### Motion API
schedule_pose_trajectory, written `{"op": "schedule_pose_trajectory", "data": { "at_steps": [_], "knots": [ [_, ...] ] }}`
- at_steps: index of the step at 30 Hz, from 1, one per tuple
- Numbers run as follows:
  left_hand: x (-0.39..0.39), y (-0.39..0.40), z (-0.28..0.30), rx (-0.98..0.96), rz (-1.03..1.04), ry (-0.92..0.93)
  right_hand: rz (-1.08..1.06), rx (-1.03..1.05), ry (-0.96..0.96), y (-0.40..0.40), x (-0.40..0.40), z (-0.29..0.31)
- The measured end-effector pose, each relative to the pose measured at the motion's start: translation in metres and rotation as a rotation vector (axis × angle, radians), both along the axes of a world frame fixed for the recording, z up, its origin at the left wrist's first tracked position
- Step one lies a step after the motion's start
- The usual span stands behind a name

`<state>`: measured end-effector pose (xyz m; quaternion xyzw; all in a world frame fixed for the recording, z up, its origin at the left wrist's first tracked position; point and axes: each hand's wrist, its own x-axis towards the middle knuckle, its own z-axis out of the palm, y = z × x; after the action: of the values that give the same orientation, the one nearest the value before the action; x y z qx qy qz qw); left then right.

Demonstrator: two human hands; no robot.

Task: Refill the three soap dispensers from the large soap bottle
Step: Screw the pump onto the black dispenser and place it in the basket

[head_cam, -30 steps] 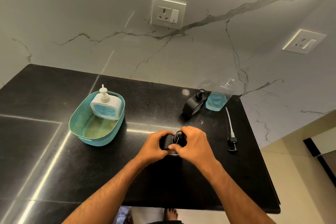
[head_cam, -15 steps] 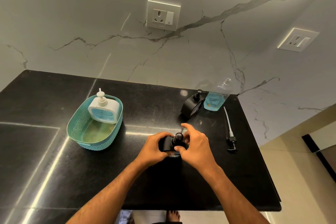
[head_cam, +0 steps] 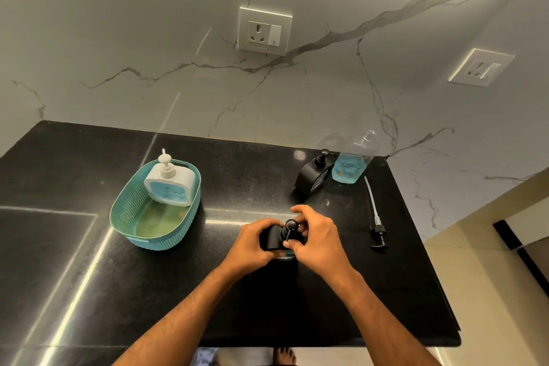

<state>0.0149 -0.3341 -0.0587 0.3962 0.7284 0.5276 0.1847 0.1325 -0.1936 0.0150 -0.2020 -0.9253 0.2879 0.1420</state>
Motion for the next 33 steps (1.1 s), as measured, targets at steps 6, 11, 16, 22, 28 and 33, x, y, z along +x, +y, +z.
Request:
{"op": "schedule_pose_trajectory", "data": {
  "at_steps": [6,11,16,22,28,33],
  "knots": [
    [-0.001,0.0,0.0,-0.005,-0.001,0.009,-0.018,0.004,-0.015,0.002,-0.002,0.001],
    [-0.001,0.0,0.0,-0.009,0.006,0.016,0.029,0.027,0.005,-0.003,-0.004,-0.002],
    [0.001,0.0,0.005,0.013,-0.001,-0.001,0.002,0.068,0.02,-0.007,-0.01,-0.003],
    [0.0,0.0,0.003,0.004,-0.01,-0.012,0.024,0.046,0.004,0.002,-0.01,-0.005],
    [0.0,-0.001,0.002,-0.013,-0.004,0.003,-0.069,0.037,0.071,-0.001,-0.01,-0.009],
    [0.001,0.0,0.001,-0.008,0.016,0.006,-0.156,0.057,0.124,-0.008,-0.008,-0.016]
  ]
}}
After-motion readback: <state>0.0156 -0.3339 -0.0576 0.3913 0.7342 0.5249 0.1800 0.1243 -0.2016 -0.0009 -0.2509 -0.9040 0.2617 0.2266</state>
